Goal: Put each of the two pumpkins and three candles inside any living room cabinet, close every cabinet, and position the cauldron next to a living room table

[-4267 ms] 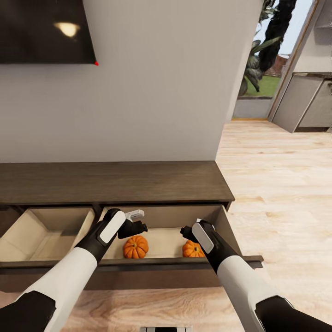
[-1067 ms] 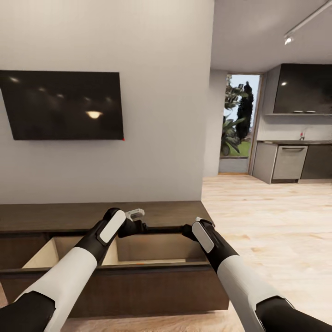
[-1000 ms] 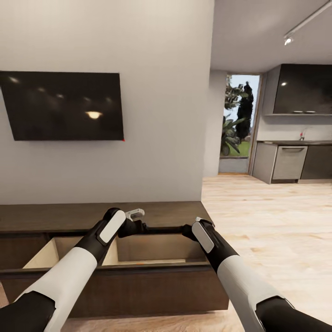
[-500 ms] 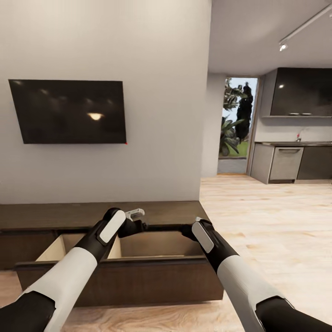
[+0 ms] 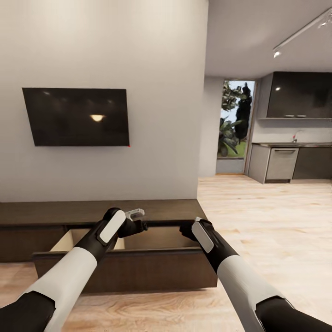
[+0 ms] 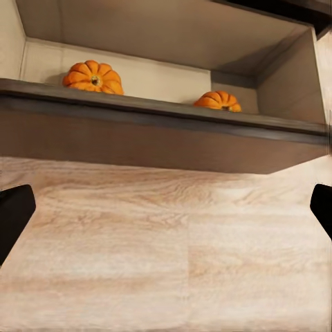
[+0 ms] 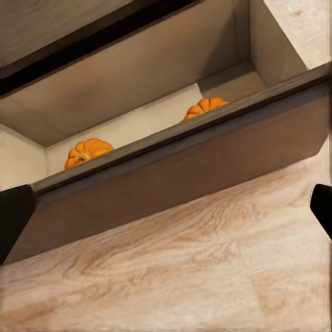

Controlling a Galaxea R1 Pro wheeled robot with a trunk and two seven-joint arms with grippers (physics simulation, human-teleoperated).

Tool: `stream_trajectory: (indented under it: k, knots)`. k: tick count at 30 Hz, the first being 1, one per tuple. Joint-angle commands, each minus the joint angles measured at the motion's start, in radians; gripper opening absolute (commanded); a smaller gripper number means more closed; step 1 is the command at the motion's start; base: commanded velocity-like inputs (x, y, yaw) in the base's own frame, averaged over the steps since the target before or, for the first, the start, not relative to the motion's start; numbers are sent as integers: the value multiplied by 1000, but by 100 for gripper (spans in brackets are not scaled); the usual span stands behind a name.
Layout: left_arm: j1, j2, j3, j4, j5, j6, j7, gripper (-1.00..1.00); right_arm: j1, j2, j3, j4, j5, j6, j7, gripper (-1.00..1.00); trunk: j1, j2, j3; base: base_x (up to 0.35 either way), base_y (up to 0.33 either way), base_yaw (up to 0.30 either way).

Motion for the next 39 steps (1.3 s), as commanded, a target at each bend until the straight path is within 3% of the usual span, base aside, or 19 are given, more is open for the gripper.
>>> stream_trajectory:
  k: [1,16,22,24,27,28,30,34,39]
  knots:
    - [-1,0,-2,-1,10,1,10,100,-1,-1,5,-1,-9,1,-9,100,-5,7,2,-249,0,0]
    - [1,1,-3,-1,9,-5,15,100,0,-2,12,-1,-7,2,10,100,-62,112,49,-325,0,0]
    - [6,3,-19,-3,7,-19,14,100,4,-6,79,-1,-5,-9,12,100,-85,154,68,-344,0,0]
    - [11,8,-60,-18,7,-80,14,100,8,-10,136,-1,-4,-68,13,100,-93,168,74,-345,0,0]
    - [21,9,-96,-33,7,-148,14,100,11,-12,182,0,-4,-104,13,100,-104,189,83,-345,0,0]
    - [39,10,-119,-39,7,-202,13,100,15,-13,206,0,-4,-126,14,100,-108,196,87,-345,0,0]
    - [65,10,-144,-43,7,-267,12,100,26,-13,223,0,-4,-152,14,100,-116,210,93,-345,0,0]
    - [141,13,-242,-45,8,-475,11,100,66,-15,278,1,-2,-246,14,100,-131,238,105,-345,0,0]
    - [193,16,-277,-37,7,-609,11,100,109,-16,300,10,-2,-312,14,100,-139,252,112,-331,0,0]
